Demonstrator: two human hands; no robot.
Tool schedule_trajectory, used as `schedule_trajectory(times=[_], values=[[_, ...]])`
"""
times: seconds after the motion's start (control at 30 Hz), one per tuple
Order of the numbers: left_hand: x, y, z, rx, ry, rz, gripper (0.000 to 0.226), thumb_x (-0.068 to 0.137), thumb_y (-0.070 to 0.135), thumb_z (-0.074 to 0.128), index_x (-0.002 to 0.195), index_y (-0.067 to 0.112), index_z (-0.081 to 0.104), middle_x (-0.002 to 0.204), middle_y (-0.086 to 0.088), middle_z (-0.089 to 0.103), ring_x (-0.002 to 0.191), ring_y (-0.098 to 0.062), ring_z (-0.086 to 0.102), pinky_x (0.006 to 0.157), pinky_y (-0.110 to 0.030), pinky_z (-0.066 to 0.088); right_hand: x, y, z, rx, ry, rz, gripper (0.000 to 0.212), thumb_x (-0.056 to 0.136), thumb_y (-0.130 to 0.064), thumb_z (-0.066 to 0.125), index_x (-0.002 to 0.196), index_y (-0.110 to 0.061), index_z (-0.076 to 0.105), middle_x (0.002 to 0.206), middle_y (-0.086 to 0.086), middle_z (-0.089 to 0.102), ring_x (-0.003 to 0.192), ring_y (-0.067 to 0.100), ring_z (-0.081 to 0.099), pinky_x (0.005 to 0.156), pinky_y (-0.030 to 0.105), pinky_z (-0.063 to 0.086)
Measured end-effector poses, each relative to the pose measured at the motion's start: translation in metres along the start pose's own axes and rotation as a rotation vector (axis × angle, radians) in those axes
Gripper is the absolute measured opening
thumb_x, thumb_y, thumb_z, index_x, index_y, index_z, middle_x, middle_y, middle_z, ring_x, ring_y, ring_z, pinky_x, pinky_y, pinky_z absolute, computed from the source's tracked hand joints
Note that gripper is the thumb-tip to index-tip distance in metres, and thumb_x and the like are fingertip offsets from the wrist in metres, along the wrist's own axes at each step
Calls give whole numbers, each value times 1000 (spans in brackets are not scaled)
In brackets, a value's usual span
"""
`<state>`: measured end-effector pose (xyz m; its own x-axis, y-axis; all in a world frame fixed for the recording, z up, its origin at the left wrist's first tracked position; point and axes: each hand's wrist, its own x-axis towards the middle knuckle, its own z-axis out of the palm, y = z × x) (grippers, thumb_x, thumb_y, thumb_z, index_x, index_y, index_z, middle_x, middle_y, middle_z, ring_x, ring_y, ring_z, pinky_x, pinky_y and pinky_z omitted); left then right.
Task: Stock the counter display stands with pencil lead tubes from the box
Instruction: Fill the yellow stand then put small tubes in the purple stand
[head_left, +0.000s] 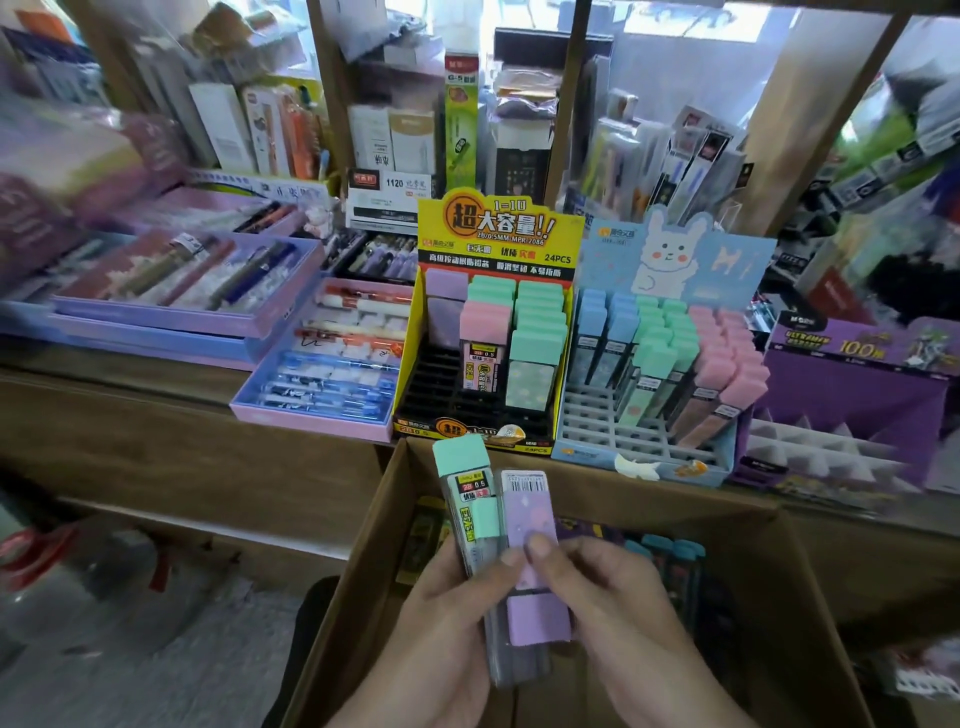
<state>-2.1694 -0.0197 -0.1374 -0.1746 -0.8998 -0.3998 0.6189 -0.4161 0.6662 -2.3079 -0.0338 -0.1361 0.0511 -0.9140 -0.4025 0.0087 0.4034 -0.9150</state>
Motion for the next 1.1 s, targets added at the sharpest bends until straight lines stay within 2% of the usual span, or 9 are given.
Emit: schedule_trajectory(times=[0.1, 0.2, 0.27, 0.4, 0.47, 0.6, 0.8, 0.9, 1.1], values=[[0, 1, -3, -5, 21, -9, 34, 83, 11, 68, 117, 11, 74, 116, -24, 72, 105, -41, 71, 81, -47, 61, 3, -1, -3, -121, -5, -43, 35, 77, -58, 72, 90, -26, 81, 91, 2, 81, 90, 19, 77, 87, 46, 61], [0, 5, -6, 23, 74, 16, 32, 86, 16, 68, 118, 12, 71, 109, -20, 75, 94, -36, 75, 73, -45, 63, 6, -3, -6, -186, 27, -98, 42, 69, -67, 68, 84, -28, 78, 83, -2, 79, 77, 8, 75, 65, 21, 58], [0, 9, -9, 31, 114, 55, 30, 86, 18, 68, 116, 12, 69, 102, -18, 77, 84, -33, 77, 63, -41, 63, 8, -8, -10, -184, 49, -111, 43, 70, -65, 67, 84, -25, 76, 81, 3, 78, 74, 14, 75, 64, 25, 56], [1, 20, -16, 34, 151, 156, 37, 80, 21, 71, 116, 11, 67, 103, -21, 76, 92, -38, 75, 66, -41, 64, 9, -23, -17, -122, 37, -160, 26, 87, -46, 67, 87, -21, 73, 88, 15, 76, 82, 38, 75, 72, 49, 63], [1, 27, -22, 44, 163, 201, 36, 78, 23, 72, 113, 13, 69, 103, -20, 76, 92, -38, 75, 64, -38, 63, 11, -35, -18, -124, -3, -178, 23, 90, -39, 68, 92, -17, 72, 85, 15, 76, 76, 35, 76, 59, 39, 62], [2, 43, -33, 103, 144, 271, 26, 84, 22, 72, 109, 16, 74, 106, -21, 76, 96, -37, 75, 65, -34, 61, 16, -64, -20, -405, -54, -348, 15, 97, -26, 67, 91, -37, 75, 76, 3, 75, 64, 13, 71, 56, 17, 53], [6, 59, -51, 119, 73, 300, 37, 89, 10, 65, 126, 13, 62, 111, -20, 75, 101, -35, 74, 69, -31, 61, 35, -114, -4, -597, 3, -625, 3, 90, -24, 74, 88, -25, 77, 76, 5, 74, 74, 27, 69, 69, 44, 57], [9, 61, -56, 103, 74, 331, 49, 81, 18, 69, 129, 11, 61, 113, -20, 74, 103, -36, 73, 73, -34, 62, 52, -134, 8, -577, 22, -694, 10, 88, -19, 80, 94, -25, 75, 85, -2, 77, 81, 23, 72, 71, 37, 62], [17, 53, -67, 13, 138, 339, 48, 79, 18, 73, 124, 8, 63, 111, -25, 73, 101, -42, 72, 70, -37, 62, 90, -171, 33, -667, 21, -815, 9, 93, -22, 76, 91, -25, 68, 78, 9, 73, 71, 25, 72, 74, 52, 60]])
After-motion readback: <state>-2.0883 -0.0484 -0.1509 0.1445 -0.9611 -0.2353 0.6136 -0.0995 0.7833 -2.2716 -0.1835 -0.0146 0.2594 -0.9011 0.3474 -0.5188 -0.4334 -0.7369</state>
